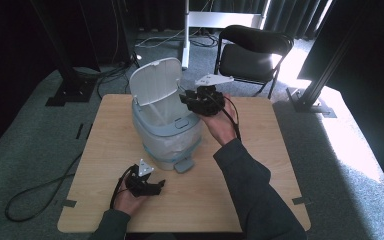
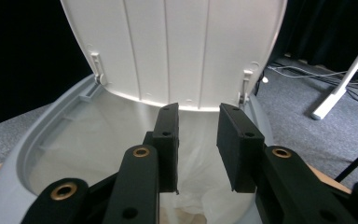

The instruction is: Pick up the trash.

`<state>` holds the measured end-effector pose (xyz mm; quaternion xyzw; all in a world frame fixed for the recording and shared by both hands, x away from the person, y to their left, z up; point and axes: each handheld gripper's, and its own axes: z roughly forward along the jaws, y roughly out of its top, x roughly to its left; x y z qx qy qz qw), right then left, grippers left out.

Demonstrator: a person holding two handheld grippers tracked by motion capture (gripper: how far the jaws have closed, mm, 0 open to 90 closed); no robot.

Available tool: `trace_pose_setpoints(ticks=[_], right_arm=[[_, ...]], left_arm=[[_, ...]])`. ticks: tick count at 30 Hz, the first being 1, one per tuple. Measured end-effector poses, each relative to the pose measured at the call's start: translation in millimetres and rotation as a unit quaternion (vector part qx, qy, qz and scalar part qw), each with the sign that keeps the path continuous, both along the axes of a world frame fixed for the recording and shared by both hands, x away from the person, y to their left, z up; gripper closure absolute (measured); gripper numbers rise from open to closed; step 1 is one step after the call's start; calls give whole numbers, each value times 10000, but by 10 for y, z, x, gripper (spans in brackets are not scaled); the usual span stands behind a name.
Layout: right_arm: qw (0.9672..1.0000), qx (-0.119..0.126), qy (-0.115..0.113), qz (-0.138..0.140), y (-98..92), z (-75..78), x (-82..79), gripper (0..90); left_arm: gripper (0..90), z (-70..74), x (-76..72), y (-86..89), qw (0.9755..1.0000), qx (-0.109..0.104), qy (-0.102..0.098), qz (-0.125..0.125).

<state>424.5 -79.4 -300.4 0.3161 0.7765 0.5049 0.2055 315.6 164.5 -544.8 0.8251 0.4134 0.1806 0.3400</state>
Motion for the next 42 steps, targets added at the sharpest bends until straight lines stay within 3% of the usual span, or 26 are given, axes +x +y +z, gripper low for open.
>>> trace_pose_setpoints(ticks=[20, 32, 42], right_arm=[[9997, 81, -11, -239, -271, -30, 4, 690], [9986, 107, -17, -526, -501, -74, 47, 689], [9979, 100, 77, -631, -617, -180, 73, 687]], left_arm=[[180, -2, 2, -3, 10000, -9, -5, 3], [180, -1, 3, -3, 10000, -11, -3, 0], [180, -1, 3, -2, 10000, -10, -2, -4]])
